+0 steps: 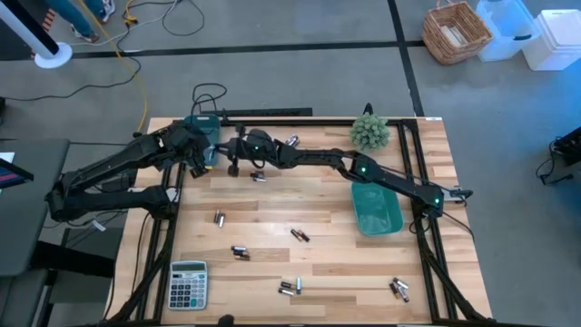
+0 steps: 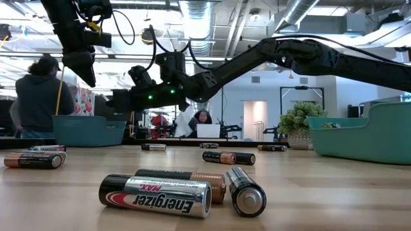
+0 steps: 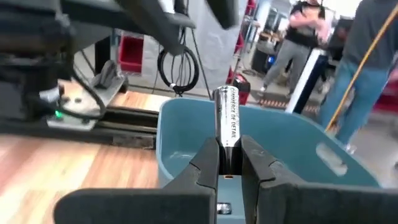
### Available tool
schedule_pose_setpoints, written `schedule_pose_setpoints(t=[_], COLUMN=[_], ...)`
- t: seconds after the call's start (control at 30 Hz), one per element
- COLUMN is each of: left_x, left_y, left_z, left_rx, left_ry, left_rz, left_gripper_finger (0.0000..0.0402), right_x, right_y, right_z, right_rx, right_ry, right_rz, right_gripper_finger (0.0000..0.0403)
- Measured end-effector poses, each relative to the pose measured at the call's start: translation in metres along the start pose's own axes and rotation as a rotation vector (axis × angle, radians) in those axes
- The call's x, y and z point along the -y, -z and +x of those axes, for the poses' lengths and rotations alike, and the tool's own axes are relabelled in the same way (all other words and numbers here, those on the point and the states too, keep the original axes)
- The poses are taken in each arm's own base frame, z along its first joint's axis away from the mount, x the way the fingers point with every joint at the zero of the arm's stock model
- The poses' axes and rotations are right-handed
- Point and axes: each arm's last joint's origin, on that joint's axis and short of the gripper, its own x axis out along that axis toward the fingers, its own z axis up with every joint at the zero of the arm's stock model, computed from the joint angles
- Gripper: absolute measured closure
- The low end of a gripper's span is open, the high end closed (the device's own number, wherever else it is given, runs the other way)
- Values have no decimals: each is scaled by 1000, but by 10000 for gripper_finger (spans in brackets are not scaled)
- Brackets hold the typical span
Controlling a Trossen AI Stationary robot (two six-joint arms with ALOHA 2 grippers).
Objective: Sort batteries
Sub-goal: Put the black-silver battery into the blue bin
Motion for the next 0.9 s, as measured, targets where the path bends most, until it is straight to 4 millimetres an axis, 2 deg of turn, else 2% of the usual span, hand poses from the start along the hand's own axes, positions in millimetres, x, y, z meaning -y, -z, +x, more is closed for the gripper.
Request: schedule_pose_setpoints(t=[0.23, 0.33, 0.9], left_x=[0, -1, -2], left_y=[-1, -3, -5], left_z=[0, 0, 0], left_rx=[8, 24, 50], left_ry=[-4, -8, -19], left_rz=[-5, -11, -16], left_gripper_finger=[232, 232, 232], right_x=[19, 21, 32], right_y=[2, -3, -9], right_z=[-3, -3, -6], right_rx=[18, 67, 154], right_ry=[39, 41, 43], right_rz=[229, 289, 359], right_gripper_finger=[358, 355, 354])
